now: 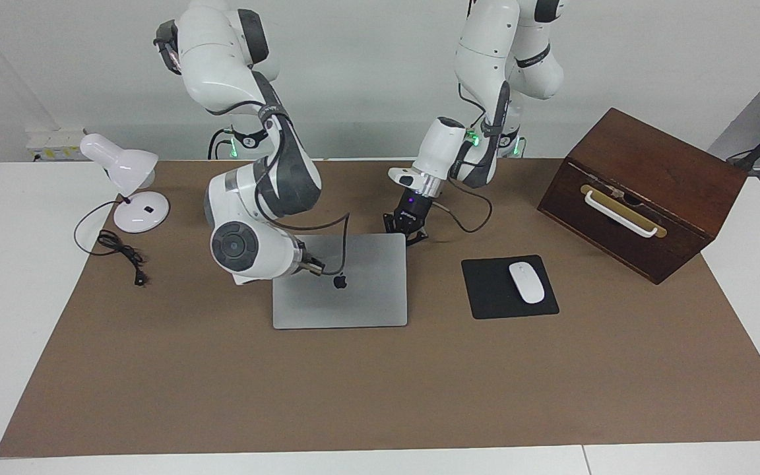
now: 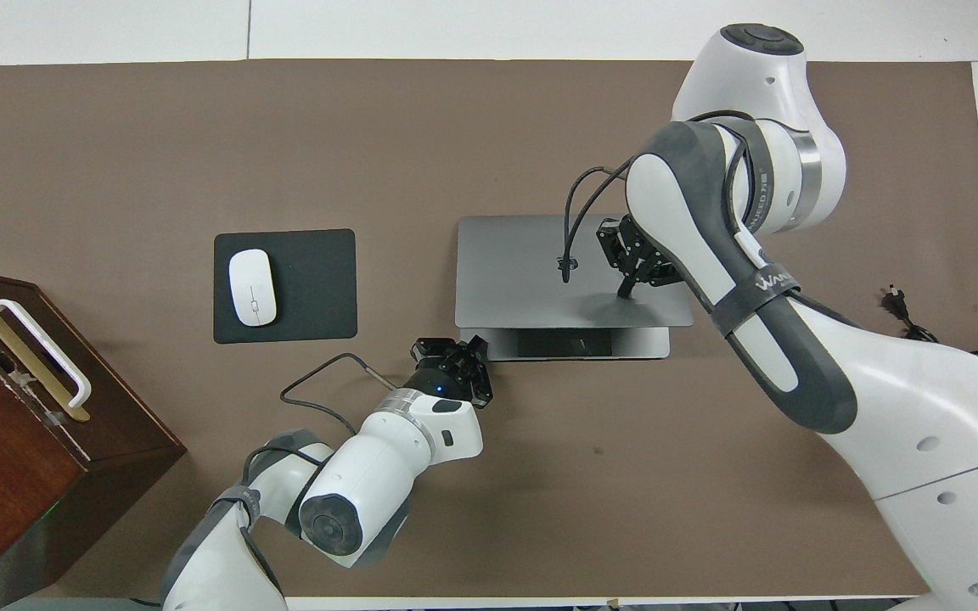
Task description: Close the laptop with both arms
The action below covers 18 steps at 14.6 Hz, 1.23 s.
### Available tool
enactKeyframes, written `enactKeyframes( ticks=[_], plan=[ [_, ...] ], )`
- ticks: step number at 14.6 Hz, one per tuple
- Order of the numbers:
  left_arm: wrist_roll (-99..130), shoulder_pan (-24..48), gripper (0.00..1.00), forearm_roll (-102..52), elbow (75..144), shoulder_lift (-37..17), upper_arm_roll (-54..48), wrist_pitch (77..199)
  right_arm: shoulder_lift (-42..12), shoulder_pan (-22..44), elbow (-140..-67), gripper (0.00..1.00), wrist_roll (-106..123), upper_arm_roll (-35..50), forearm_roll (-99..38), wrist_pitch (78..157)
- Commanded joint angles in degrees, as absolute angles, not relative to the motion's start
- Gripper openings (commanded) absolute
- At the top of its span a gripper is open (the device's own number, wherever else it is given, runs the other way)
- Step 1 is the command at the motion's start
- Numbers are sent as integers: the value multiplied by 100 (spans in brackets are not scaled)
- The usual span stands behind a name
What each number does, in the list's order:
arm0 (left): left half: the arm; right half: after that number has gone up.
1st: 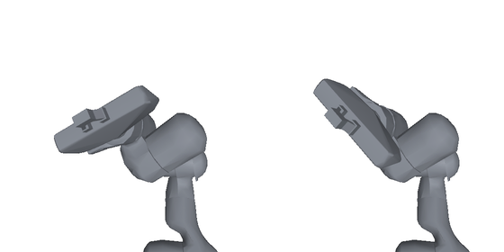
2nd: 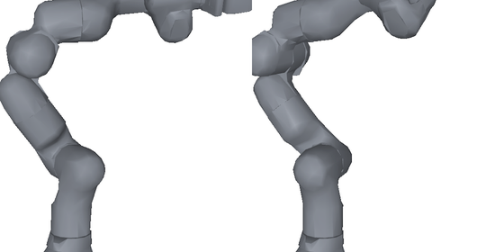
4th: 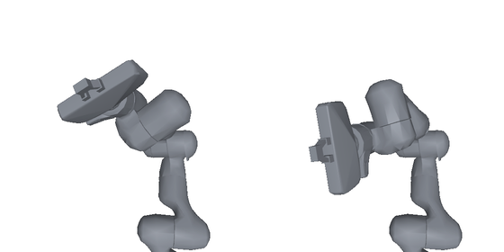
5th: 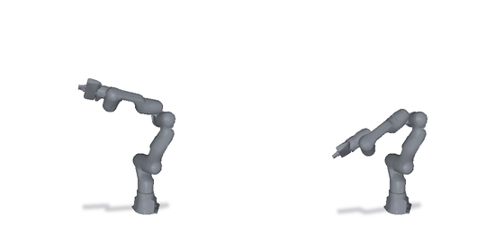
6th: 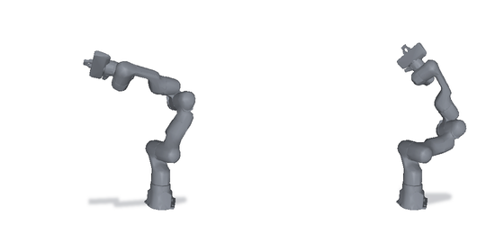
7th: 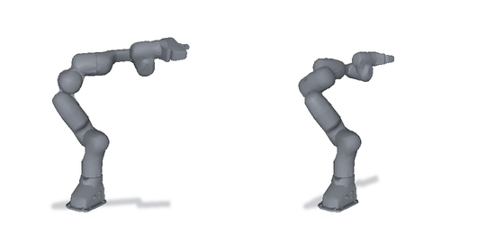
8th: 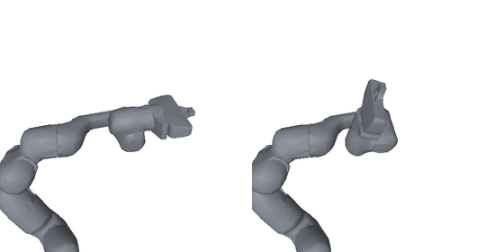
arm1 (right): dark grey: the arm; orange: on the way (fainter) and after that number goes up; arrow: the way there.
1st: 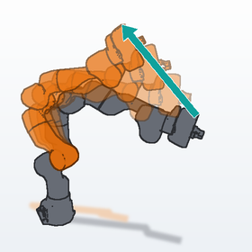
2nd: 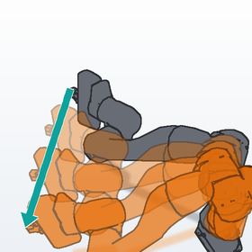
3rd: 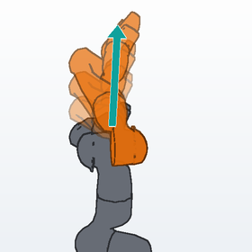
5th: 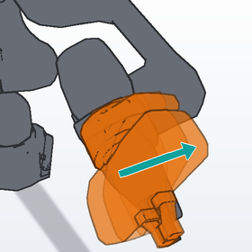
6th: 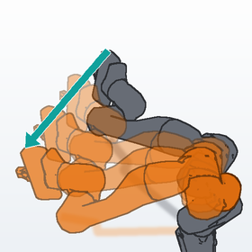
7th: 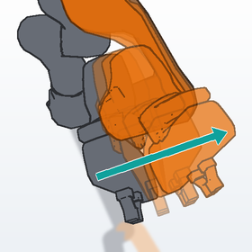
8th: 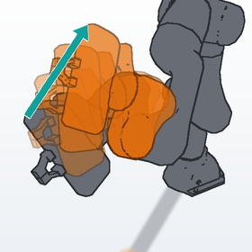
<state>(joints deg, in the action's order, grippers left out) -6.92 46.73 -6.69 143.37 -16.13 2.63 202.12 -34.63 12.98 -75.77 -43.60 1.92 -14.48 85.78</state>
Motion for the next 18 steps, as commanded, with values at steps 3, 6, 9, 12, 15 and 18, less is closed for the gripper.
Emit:
enactKeyframes(
  ticks=[3,6,9,12,15,18],
  plan=[
    [-967,4509,0,-765,14590,-2171,387,20074,-3314,1292,-8059,0,-4359,220,-1573,8946],
    [-975,4509,0,-765,14590,-2171,387,20074,-3305,1327,-8235,0,-4359,220,-1573,9105],
    [-1045,4500,0,-765,14599,-2171,387,20074,-3305,1327,-8297,0,-4359,220,-1573,9184],
    [-1099,4447,0,-765,14599,-2171,387,20074,-3296,1327,-8367,0,-4359,220,-1573,9193],
    [-1107,4447,0,-765,14607,-2171,387,20074,-3296,1336,-8411,0,-4359,220,-1573,9263],
    [-1107,4447,0,-765,14607,-2171,387,20074,-3296,1345,-8473,0,-4368,220,-1573,9299]
  ],
)
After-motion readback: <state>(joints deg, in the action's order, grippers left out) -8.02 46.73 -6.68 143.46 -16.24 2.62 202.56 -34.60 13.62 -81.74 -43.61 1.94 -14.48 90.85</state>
